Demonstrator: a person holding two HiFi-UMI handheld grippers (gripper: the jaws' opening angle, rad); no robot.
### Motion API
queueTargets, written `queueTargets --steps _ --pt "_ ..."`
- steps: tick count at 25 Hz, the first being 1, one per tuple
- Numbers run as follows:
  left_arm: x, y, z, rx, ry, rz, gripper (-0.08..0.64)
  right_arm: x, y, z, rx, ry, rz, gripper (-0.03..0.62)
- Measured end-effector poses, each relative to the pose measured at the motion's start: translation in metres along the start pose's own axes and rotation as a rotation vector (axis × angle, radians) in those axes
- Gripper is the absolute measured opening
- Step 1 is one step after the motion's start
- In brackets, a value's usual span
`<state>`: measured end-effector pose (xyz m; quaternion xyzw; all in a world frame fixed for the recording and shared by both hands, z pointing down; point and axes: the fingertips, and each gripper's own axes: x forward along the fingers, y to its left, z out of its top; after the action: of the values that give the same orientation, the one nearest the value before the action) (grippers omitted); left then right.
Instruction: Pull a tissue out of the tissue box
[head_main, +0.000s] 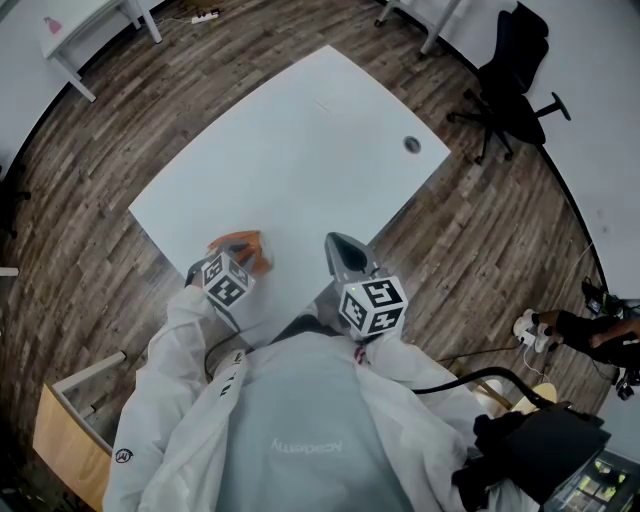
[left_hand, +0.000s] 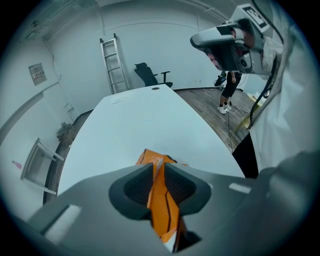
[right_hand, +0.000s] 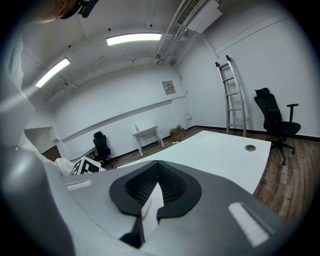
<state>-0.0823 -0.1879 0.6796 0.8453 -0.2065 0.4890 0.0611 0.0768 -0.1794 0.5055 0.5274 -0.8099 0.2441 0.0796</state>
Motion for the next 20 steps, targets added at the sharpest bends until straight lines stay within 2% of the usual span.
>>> queueTargets --steps 20 --pt "-0.0009 -0.0007 0.0027 -0.009 -0.015 0.013 0.027 0.0006 0.0000 -0.0015 -0.002 0.010 0.002 0.002"
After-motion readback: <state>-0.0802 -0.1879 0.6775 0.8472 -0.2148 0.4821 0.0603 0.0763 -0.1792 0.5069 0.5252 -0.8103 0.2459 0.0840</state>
